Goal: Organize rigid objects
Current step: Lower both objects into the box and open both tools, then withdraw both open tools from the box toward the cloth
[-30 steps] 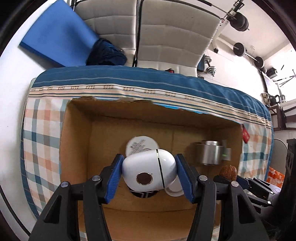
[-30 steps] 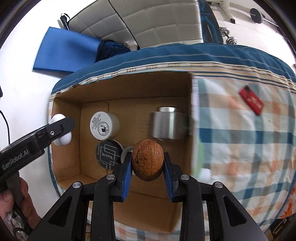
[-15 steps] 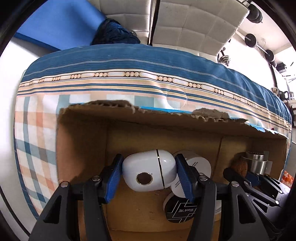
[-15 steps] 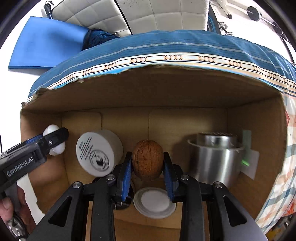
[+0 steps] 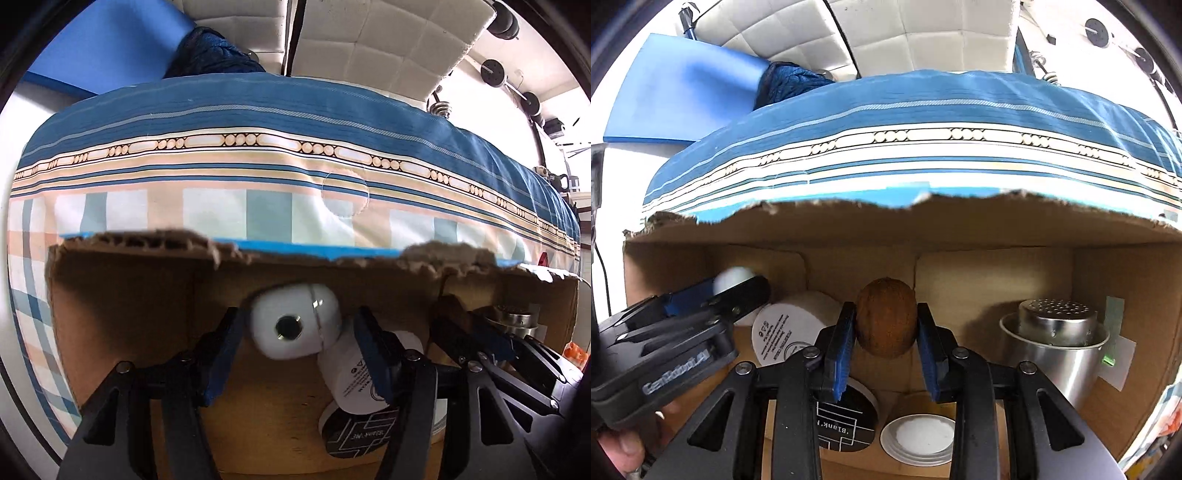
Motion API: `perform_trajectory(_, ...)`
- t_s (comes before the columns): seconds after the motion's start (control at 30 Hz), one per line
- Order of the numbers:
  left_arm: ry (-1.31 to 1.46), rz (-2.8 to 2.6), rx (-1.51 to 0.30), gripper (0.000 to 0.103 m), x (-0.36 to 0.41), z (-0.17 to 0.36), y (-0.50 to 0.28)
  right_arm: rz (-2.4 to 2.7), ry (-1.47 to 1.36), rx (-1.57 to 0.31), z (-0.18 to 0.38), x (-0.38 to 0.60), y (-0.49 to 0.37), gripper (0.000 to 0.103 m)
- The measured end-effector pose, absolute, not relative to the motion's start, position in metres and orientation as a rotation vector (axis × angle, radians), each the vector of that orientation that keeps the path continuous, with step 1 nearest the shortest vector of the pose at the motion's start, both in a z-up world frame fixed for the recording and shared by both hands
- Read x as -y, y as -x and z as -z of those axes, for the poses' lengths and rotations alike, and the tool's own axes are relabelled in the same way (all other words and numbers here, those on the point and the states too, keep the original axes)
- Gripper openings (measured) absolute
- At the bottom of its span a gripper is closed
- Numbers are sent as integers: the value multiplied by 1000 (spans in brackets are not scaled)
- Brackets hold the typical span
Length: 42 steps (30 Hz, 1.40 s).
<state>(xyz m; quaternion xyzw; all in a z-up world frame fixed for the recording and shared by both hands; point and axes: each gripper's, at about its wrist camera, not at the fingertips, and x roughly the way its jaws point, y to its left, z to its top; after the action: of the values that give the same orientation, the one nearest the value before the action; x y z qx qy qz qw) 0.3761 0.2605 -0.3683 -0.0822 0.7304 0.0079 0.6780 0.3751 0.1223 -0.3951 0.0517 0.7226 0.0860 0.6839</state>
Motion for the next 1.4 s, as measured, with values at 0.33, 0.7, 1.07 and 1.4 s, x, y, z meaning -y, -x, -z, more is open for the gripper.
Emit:
perform_trajectory(0.33,152,-28,-1615,103,-246,336,-365,-170,-93,-1640,382,-109,-360,75)
perform_trajectory(0.7,113,-59,-1557,103,-241,293,-328,-168,-42,-1629,343,-104,-324,95)
perform_trajectory(1.07,89,-77,-1462,103,-241,241,-274,-191,-7,-1571,297,-96,-277,95)
perform_trajectory(1.4,104,-47,-1373,103,-231,192,-238,-223,-11,-1481,237,-80,-238,95)
